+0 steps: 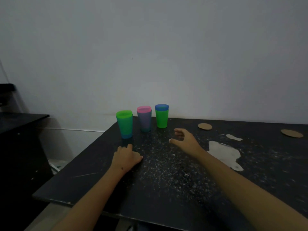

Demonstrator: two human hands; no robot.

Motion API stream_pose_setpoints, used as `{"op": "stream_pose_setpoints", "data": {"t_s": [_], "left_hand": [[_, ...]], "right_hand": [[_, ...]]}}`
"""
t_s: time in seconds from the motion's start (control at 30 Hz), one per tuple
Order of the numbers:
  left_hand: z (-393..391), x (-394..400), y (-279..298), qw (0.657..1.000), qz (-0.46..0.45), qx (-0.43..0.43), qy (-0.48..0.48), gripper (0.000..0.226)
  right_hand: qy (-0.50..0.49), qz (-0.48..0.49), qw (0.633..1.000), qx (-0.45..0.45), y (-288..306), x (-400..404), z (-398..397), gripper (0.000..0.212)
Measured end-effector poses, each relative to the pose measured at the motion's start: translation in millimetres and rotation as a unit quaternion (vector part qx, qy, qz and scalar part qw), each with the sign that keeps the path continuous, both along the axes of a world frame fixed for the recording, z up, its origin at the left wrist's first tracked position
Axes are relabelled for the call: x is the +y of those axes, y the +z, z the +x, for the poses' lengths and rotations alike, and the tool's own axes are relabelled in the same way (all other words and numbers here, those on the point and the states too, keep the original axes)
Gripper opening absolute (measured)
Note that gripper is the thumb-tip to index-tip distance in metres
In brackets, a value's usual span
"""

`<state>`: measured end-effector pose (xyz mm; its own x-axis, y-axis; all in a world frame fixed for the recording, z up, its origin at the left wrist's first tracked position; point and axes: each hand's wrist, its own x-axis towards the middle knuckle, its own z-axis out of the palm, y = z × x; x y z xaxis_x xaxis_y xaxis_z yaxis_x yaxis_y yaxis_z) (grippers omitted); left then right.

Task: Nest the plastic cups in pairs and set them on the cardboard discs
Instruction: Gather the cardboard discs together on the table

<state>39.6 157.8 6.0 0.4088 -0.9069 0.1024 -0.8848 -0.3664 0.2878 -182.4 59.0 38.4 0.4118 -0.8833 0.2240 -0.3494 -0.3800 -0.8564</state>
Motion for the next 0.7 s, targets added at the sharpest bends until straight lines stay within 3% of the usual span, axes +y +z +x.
{"op": "stream_pose_setpoints", "data": {"t_s": [0.13,0.37,0.53,0.7], "left_hand": [[-9,-10,2,0.997,-0.027,0.070,0.001,0.070],[-62,-56,13,0.982,-0.101,0.130,-0.092,0.072],[-114,-103,19,0.981,-0.092,0.096,-0.141,0.070],[-151,-150,18,0.986,-0.087,0.052,-0.129,0.065]], "right_hand": [[-0.015,0.001,1.000,-0.007,5,-7,-22,0.061],[-0.067,0.027,0.997,-0.035,-3,-34,-69,0.057],[-0.122,0.036,0.991,-0.027,-9,-54,-104,0.055],[-0.156,0.041,0.987,-0.025,-14,-72,-126,0.055]]}}
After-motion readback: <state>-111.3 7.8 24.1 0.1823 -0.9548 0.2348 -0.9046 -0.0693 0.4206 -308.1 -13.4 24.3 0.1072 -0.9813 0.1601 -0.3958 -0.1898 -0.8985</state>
